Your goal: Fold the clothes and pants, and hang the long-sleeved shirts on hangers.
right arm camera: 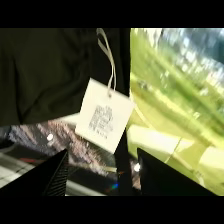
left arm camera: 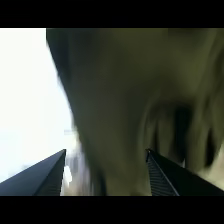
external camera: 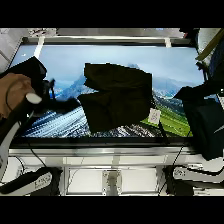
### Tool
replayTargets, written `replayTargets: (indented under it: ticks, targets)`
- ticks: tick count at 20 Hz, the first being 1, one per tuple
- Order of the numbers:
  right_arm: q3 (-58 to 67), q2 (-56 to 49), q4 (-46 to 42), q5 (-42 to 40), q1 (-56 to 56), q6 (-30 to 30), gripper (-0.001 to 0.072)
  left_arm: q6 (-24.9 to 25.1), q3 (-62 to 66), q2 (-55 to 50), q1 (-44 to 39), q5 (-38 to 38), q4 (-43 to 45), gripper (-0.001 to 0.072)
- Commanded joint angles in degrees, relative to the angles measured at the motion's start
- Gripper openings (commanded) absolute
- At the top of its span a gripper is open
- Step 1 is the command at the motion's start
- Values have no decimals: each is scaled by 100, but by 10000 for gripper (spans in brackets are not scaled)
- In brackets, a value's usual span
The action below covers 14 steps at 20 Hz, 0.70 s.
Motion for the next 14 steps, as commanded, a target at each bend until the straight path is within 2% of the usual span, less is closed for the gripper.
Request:
replayTargets:
  ticks: [1,2,3,6,7,8,9,11,14]
  targets:
    - [-514,2,94,-9,2,-31,451,-79,-1703,953,-334,7,-684,539]
    - [-584,2,149,-37,7,-28,451,-92,-2070,1239,-566,153,-813,492]
    - [-599,2,195,-92,4,-28,452,-142,-2291,1423,-809,221,-782,402]
    - [-599,2,411,-433,4,-26,451,-142,-2444,1493,-1534,723,-835,406]
    - [-599,2,501,-450,4,-28,451,-142,-2444,1464,-1720,970,-841,468]
    - [-599,2,535,-433,7,-28,452,-149,-2444,1427,-1853,1287,-852,599]
    - [-599,2,535,-417,4,-28,451,-315,-2444,1401,-1886,1591,-852,657]
    - [-599,2,533,-339,7,-42,451,-734,-2441,1381,-1884,2164,-857,657]
    - [-599,2,533,-380,4,-164,451,-807,-2439,1379,-1888,2332,-1145,651]
